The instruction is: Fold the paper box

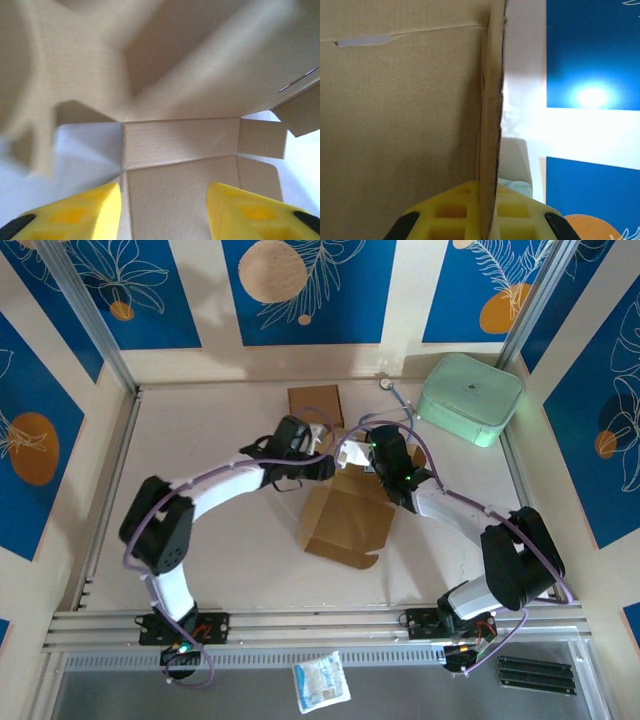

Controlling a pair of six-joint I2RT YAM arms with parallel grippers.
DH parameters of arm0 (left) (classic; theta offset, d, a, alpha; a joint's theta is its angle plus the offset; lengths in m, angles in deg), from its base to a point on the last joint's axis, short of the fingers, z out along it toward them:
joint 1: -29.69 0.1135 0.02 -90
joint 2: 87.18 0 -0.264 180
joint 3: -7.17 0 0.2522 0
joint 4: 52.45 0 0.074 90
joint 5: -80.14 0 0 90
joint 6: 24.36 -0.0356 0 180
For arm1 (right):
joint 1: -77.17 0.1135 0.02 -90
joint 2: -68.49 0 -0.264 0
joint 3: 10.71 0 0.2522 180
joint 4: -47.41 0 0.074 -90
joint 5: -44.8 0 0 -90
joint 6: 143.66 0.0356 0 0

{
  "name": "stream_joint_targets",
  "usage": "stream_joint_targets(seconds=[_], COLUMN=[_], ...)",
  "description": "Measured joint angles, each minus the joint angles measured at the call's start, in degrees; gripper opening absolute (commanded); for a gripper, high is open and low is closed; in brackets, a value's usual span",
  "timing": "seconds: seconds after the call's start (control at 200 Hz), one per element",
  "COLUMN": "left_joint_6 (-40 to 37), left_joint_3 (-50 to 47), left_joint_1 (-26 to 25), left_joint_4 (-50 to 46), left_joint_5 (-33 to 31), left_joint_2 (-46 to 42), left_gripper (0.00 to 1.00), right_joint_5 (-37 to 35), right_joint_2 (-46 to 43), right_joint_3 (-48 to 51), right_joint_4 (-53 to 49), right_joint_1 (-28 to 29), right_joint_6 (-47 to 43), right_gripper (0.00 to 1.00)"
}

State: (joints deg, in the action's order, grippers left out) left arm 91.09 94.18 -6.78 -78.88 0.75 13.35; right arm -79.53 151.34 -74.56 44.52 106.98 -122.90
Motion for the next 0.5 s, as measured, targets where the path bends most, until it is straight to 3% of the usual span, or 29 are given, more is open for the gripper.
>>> stream_joint_targets(seconds=[0.27, 0.5], left_joint_6=[-5.29, -11.28], left_joint_3=[0.42, 2.91], left_joint_1=[7.89, 8.48], left_joint_4=[-9.16, -10.12], left_joint_5=[-3.56, 4.46], left_joint_2=[-7.89, -5.2], left_gripper=[0.58, 0.6], right_joint_5=[1.25, 2.45], right_joint_2=[-1.79, -1.75], right_joint_3=[0.0, 0.0], right_joint_4=[-0.02, -0.13], right_joint_1=[0.0, 0.24], right_joint_6=[-1.07, -1.27], right_gripper=[0.03, 0.03])
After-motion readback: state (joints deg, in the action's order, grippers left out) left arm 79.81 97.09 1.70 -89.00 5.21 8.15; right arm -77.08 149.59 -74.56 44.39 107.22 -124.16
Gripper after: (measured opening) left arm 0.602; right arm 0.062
